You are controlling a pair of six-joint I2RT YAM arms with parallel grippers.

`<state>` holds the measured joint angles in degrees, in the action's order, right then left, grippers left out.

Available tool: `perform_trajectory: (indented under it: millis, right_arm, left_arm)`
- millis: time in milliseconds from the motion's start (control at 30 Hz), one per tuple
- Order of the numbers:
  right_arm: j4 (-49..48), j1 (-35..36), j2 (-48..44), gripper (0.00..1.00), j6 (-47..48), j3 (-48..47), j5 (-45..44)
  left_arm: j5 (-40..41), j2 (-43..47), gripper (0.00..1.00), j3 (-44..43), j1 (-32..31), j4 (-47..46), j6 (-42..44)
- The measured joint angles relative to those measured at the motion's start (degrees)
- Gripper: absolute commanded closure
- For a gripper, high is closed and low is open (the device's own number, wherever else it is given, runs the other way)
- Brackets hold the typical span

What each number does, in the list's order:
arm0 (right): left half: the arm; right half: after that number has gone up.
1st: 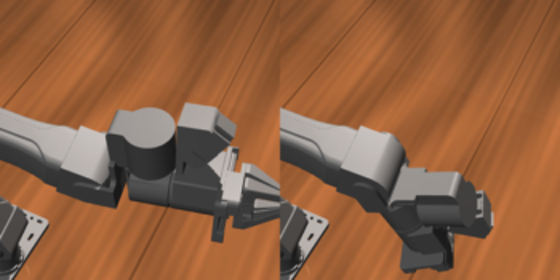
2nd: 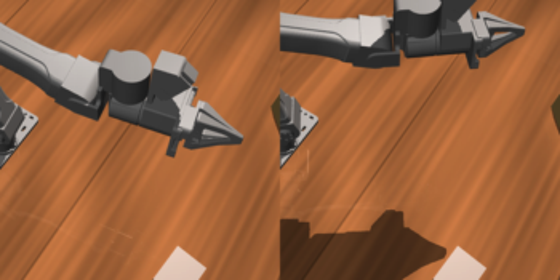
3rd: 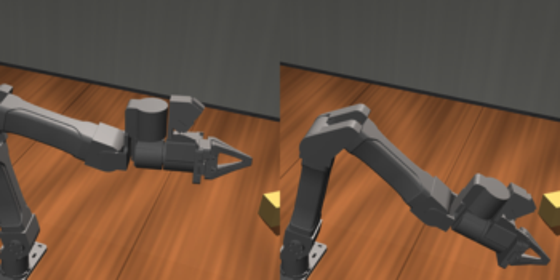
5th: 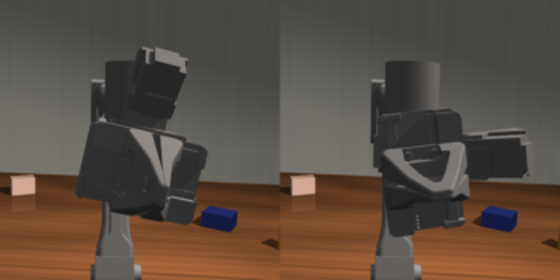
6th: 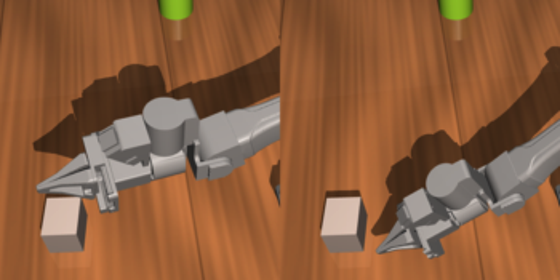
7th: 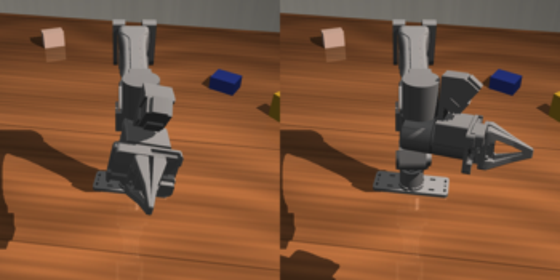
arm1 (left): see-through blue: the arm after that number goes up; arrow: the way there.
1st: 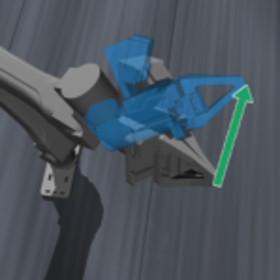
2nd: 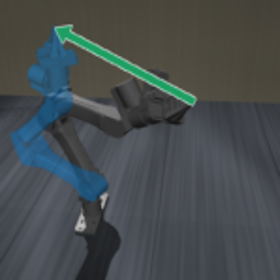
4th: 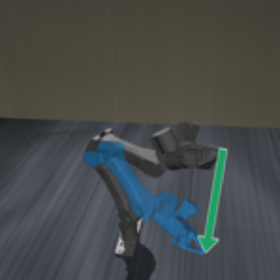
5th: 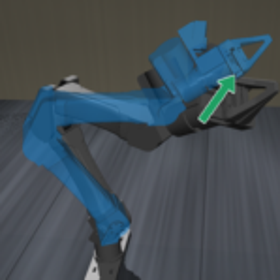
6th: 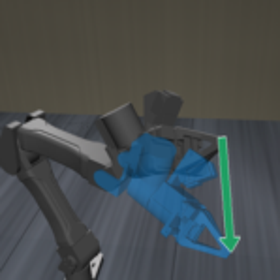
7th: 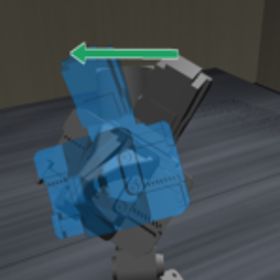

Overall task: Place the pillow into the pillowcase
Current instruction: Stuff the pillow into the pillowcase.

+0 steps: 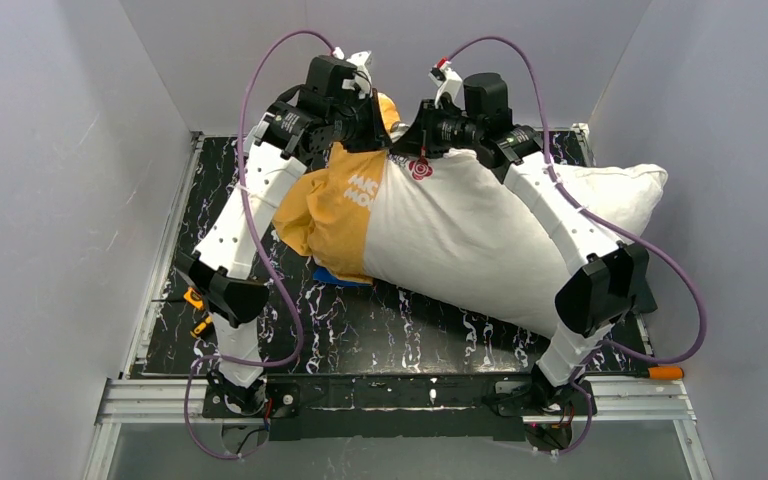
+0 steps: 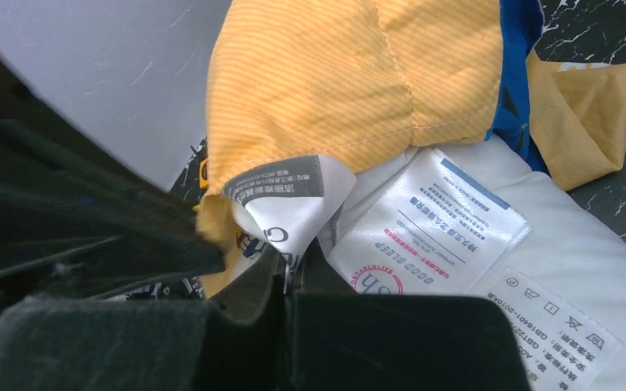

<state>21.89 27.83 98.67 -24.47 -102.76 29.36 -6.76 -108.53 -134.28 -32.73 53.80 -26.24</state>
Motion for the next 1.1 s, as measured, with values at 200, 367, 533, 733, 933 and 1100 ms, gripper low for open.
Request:
perform_trajectory:
  millis: [200, 367, 533, 733, 933, 1100]
  right_arm:
    - [-2.8, -0.7, 4.1, 0.99, -3.4, -2.6, 0.4]
    - [-5.8, -0.9, 6.0, 0.99, -7.7, -3.6, 1.6]
    - [-8.3, -1.1, 9.0, 0.99, -12.3, -5.1, 3.5]
    - [-14.4, -1.5, 13.2, 0.99, -20.5, -5.4, 6.1]
    - [-23.5, -2.0, 19.2, 0.99, -25.9, -8.0, 3.6]
    - [-27.1, -2.7, 23.7, 0.99, -29.3, -10.5, 2.6]
  left_arm:
    - [-4.5, 1.0, 1.0, -1.5, -1.5, -7.6, -2.0]
    - [-5.1, -2.0, 1.0, -5.1, -3.3, -10.1, -2.4]
    - [-1.9, 0.1, 1.0, 0.4, -3.2, -11.7, -2.4]
    - [-2.1, 1.5, 1.0, 4.6, -2.7, -11.7, -2.3]
    - [-16.6, 1.0, 1.0, 0.0, -9.3, -13.6, -1.2]
    - [-24.2, 1.6, 0.9, -0.2, -14.5, -15.2, 1.2]
